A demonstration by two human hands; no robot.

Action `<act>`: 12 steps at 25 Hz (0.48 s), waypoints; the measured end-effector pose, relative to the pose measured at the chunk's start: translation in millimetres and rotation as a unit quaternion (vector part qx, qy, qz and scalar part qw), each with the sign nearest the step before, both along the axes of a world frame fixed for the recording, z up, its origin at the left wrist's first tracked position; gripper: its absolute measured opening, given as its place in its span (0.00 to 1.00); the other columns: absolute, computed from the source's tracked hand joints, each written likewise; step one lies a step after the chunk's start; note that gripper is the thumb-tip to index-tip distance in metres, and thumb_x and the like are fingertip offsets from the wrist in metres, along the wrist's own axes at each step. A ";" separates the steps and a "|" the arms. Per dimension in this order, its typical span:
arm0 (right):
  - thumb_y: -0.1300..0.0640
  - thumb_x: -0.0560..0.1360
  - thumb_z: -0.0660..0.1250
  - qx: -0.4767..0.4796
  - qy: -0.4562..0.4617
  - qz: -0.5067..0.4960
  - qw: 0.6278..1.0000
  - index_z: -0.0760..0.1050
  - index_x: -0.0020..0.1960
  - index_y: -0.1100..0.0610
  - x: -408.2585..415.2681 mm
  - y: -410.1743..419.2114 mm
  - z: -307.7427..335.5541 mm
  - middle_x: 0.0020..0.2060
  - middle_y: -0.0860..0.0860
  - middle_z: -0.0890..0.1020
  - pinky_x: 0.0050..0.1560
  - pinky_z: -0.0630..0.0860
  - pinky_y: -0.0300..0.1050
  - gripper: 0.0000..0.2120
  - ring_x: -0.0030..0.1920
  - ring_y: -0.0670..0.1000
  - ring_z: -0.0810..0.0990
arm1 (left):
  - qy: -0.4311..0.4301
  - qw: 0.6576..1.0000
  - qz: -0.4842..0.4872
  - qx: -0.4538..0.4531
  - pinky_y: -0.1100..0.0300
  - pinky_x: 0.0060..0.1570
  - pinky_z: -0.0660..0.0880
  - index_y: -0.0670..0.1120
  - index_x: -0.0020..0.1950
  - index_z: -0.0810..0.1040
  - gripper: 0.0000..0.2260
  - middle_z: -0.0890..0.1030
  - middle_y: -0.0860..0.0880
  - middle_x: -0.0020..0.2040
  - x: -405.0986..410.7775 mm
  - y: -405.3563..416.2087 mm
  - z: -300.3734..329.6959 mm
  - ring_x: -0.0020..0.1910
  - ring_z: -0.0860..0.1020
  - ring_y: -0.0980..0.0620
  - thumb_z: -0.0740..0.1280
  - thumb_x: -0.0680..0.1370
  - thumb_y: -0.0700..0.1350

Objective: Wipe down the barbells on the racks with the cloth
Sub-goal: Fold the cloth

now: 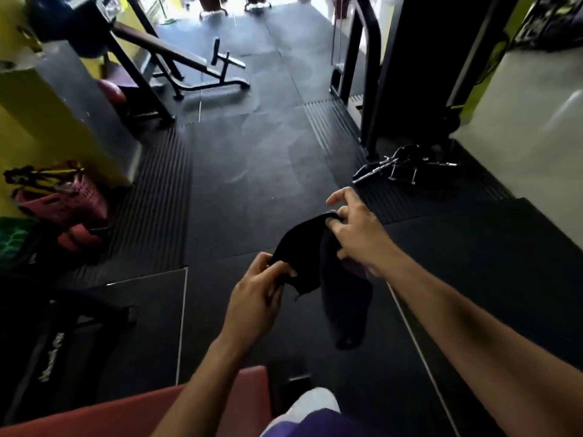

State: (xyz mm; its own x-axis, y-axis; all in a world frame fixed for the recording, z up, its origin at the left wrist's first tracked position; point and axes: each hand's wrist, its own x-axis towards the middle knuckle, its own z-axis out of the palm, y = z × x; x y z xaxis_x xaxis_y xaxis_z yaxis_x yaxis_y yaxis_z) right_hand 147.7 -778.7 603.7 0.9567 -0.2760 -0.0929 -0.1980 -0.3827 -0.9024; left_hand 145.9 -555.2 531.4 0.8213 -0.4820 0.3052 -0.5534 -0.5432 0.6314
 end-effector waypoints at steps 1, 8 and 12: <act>0.64 0.79 0.64 0.009 -0.018 -0.005 1.000 0.71 0.57 0.49 3.9 -7.2 9.2 0.45 0.53 0.78 0.31 0.83 0.51 0.12 0.37 0.52 0.80 | 0.017 1.000 0.000 -0.021 0.52 0.41 0.80 0.53 0.56 0.79 0.05 0.73 0.58 0.54 0.0 -14.8 3.5 0.42 0.80 0.56 0.66 0.80 0.49; 0.68 0.77 0.67 0.029 -0.071 0.018 0.997 0.80 0.49 0.53 46.4 -39.6 23.3 0.32 0.41 0.77 0.39 0.85 0.46 0.11 0.36 0.43 0.81 | 0.069 0.985 0.145 0.056 0.46 0.44 0.81 0.56 0.61 0.71 0.26 0.68 0.58 0.59 35.5 -99.3 5.3 0.47 0.81 0.47 0.72 0.70 0.68; 0.62 0.73 0.72 -0.159 -0.087 0.096 0.979 0.81 0.55 0.47 98.7 -86.6 6.2 0.47 0.45 0.77 0.51 0.80 0.40 0.14 0.43 0.44 0.81 | 0.074 0.994 0.076 0.016 0.49 0.45 0.81 0.55 0.59 0.77 0.12 0.74 0.60 0.56 105.2 -109.8 -9.1 0.46 0.82 0.54 0.71 0.76 0.49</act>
